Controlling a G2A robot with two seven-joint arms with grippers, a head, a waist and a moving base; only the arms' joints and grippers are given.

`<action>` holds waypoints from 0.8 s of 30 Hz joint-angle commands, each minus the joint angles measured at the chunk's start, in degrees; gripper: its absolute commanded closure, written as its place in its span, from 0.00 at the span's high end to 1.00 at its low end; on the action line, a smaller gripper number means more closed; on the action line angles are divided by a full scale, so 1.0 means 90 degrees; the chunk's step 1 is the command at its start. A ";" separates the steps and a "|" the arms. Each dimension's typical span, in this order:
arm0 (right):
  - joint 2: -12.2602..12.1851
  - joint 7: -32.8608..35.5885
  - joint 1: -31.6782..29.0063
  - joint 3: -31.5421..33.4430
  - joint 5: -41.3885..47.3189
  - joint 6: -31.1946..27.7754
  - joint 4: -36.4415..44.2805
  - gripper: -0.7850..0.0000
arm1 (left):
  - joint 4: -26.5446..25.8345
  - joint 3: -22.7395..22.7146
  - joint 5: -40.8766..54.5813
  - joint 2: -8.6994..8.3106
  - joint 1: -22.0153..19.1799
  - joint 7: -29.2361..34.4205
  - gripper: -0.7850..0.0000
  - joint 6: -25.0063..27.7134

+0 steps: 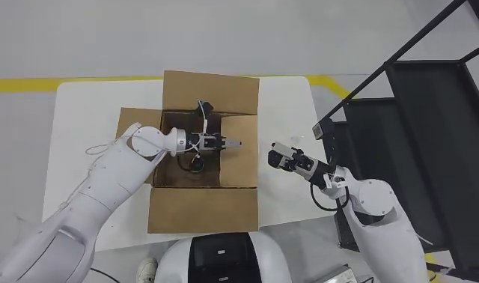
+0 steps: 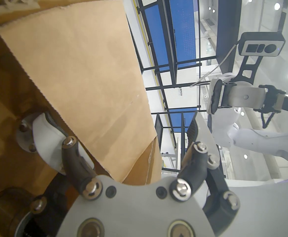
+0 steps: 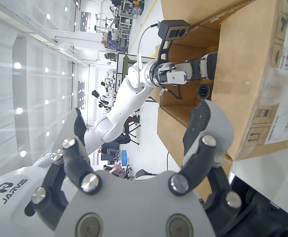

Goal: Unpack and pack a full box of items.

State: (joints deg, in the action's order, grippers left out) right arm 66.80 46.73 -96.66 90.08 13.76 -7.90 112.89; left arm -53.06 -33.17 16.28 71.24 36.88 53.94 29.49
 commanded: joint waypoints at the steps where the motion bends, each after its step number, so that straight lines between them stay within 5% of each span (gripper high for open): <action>1: -0.0009 0.0026 -0.0003 -0.0007 0.0018 0.0006 0.0009 1.00 | 0.0181 -0.0004 0.0245 0.0077 -0.0030 0.0076 1.00 0.0240; 7: -0.0037 0.0087 0.0006 -0.0078 -0.0062 0.0029 0.0102 1.00 | 0.0187 -0.0291 0.0716 0.0091 -0.0026 0.0382 1.00 0.1226; 12: -0.0055 0.0087 0.0044 -0.0127 -0.0096 0.0066 0.0132 1.00 | -0.0369 -0.0550 0.0842 -0.0036 0.0239 0.0624 1.00 0.1690; 19: -0.0108 0.0307 -0.0230 0.0043 -0.0024 -0.0176 0.0424 1.00 | -0.1748 -0.0849 0.1284 -0.0315 0.0643 0.0988 1.00 0.1328; 24: -0.0162 0.0827 -0.0619 0.0332 0.0428 -0.0526 0.0670 1.00 | -0.2120 -0.0796 0.1461 -0.0354 0.0706 0.1101 1.00 0.1216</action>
State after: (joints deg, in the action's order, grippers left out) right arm 65.44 53.13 -101.63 92.47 16.60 -12.06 118.66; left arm -71.91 -40.66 28.86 67.98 43.22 63.67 40.62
